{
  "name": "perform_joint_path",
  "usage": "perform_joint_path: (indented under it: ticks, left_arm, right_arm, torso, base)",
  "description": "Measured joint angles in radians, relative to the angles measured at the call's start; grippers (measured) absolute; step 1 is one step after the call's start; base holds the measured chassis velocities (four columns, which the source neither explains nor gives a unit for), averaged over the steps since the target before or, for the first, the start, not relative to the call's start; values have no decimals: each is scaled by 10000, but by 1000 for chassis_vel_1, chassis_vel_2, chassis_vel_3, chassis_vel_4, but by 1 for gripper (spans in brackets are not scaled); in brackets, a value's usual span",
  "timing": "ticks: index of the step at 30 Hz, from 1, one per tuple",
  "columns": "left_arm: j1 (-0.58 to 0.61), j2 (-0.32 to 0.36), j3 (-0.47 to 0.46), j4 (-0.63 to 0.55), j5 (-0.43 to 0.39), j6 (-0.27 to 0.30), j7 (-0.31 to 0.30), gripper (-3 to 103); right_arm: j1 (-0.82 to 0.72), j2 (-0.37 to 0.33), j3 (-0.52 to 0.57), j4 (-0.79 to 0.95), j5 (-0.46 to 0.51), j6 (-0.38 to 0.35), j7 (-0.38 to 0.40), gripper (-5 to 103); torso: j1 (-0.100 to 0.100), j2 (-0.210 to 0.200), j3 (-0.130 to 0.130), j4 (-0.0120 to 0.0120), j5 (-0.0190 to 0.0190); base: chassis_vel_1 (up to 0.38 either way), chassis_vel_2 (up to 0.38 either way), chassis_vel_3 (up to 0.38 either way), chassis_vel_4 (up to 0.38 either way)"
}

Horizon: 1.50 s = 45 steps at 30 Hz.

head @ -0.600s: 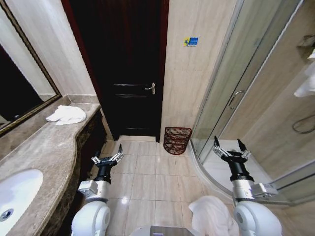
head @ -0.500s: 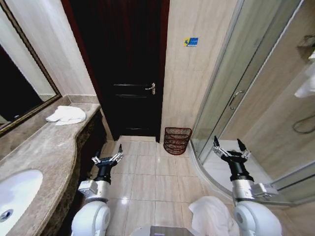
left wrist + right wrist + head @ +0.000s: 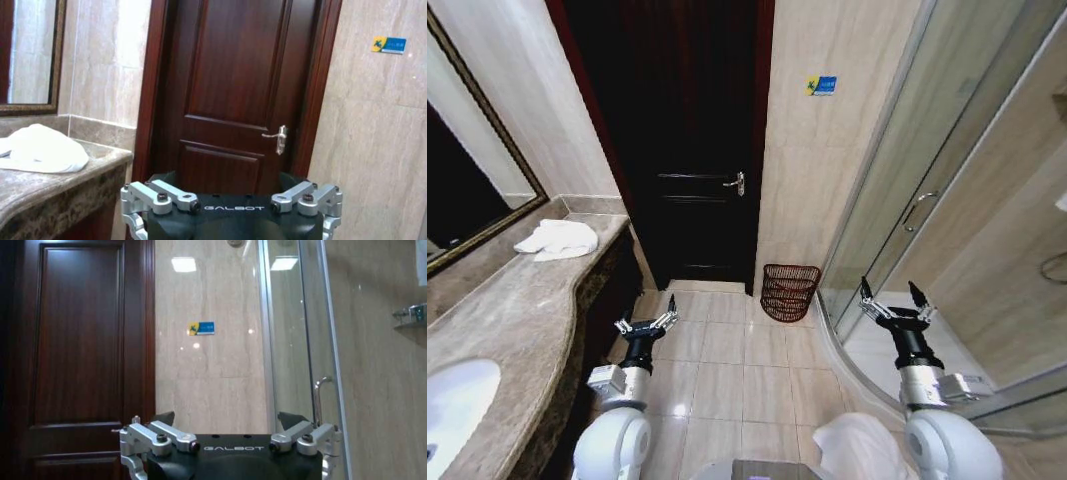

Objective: Discard the used towel into the hamper.

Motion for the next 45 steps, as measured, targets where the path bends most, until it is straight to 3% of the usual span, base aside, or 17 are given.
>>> perform_joint_path:
  ticks: [34,45]
  left_arm:
    - [-140,-101,-30,144,-348,-225,-25,100]
    - [-186,-115,-94,191,-545,-298,-36,100]
  right_arm:
    - [82,39,6,-147,37,73,-18,100]
    - [150,42,22,-516,-667,1287,-212,100]
  torso:
    - [-2,2,0,1,3]
    - [10,-1,3,1,-3]
  base:
    - [-138,137,140,-143]
    - [-136,138,131,-123]
